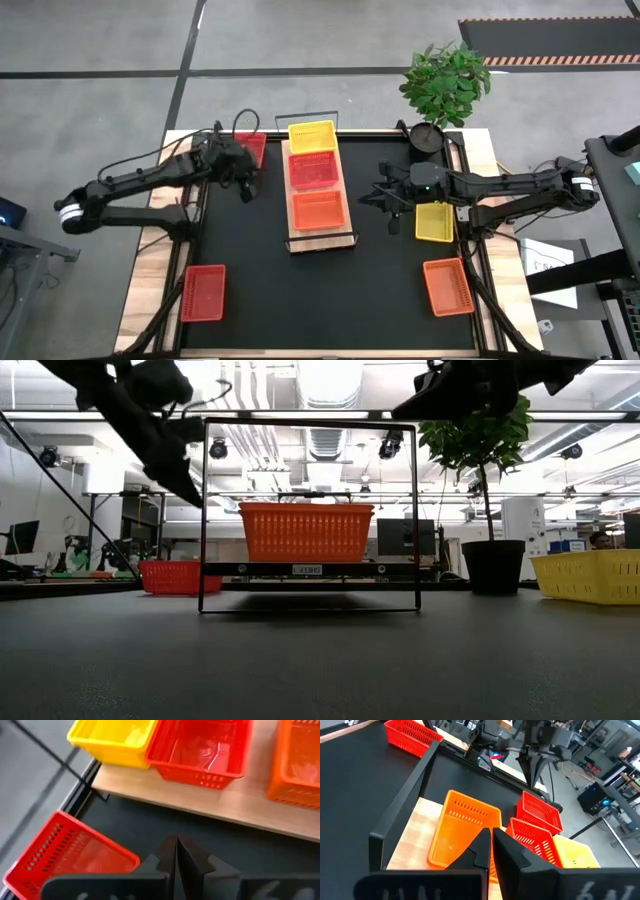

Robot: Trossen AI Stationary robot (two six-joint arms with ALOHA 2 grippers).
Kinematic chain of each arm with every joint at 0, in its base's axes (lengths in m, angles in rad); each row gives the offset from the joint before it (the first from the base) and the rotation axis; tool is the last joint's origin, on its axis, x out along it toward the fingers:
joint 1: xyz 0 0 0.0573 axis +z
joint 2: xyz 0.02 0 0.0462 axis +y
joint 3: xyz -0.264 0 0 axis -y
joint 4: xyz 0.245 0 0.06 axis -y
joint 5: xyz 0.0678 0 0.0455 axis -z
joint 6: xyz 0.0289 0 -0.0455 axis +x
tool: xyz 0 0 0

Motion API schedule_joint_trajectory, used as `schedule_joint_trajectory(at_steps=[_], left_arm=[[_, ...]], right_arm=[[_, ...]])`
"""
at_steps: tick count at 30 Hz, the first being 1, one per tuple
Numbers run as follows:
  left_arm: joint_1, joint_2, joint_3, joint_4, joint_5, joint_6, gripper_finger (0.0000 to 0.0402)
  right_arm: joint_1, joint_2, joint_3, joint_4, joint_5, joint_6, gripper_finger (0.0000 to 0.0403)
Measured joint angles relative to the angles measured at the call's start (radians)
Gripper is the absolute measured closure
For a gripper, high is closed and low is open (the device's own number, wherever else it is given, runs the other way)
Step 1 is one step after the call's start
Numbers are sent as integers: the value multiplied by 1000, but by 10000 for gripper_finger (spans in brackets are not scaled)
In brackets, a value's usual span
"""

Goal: Stack baskets on shelf by color
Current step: Stack the top red bin on top of the stacked red bins on the shelf

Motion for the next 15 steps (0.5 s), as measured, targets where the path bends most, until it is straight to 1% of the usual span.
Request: schedule_joint_trajectory(at_steps=[3,6,10,15], left_arm=[[85,17,4,-8,94,37,401],[135,54,8,-5,180,60,399],[151,113,8,-6,199,93,376],[153,201,17,-7,193,134,323]], right_arm=[[-1,-9,0,-6,0,16,394],[-1,-22,0,-6,0,34,394],[-1,-28,0,-31,0,45,394],[-16,-29,0,-39,0,52,394]])
